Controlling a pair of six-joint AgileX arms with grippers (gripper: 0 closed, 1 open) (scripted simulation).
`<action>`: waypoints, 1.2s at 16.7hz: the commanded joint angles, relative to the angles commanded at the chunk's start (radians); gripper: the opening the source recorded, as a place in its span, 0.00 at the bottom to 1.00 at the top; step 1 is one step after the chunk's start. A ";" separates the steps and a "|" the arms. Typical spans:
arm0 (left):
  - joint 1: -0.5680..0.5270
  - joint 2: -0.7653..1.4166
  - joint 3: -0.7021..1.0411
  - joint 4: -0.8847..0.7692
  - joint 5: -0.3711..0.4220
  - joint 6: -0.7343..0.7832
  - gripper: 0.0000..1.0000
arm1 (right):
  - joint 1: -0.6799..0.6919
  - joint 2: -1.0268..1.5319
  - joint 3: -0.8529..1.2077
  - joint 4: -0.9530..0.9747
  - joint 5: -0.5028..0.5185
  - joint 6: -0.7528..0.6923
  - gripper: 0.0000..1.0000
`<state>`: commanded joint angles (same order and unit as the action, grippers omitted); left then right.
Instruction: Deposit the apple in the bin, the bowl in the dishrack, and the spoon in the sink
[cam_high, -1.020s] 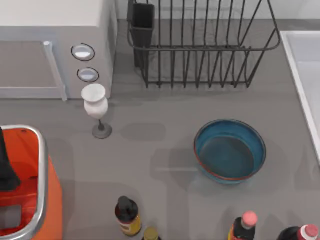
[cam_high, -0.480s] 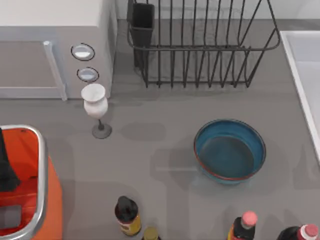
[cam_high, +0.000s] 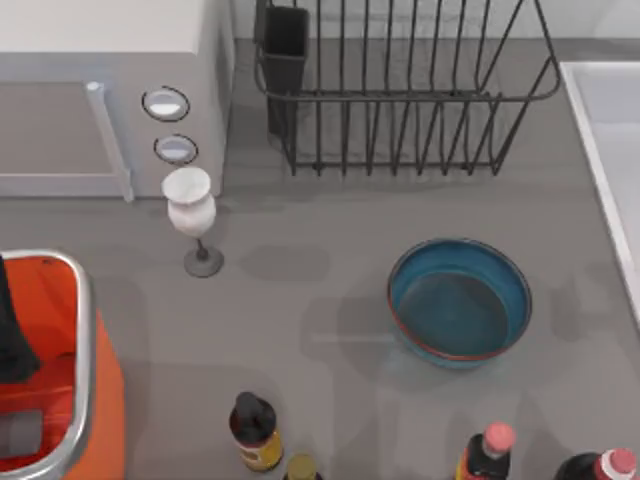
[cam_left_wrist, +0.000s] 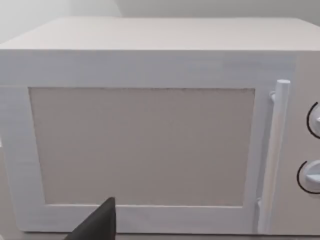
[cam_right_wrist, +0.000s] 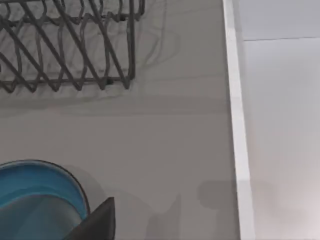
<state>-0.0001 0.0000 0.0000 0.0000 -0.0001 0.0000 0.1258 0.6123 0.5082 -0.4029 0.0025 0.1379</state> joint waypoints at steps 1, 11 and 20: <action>0.000 0.000 0.000 0.000 0.000 0.000 1.00 | 0.018 0.088 0.072 -0.058 0.000 0.019 1.00; 0.000 0.000 0.000 0.000 0.000 0.000 1.00 | 0.194 0.918 0.754 -0.606 -0.002 0.199 1.00; 0.000 0.000 0.000 0.000 0.000 0.000 1.00 | 0.268 1.262 1.032 -0.833 -0.001 0.271 1.00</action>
<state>-0.0001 0.0000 0.0000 0.0000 -0.0001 0.0000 0.3942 1.8747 1.5399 -1.2361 0.0010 0.4089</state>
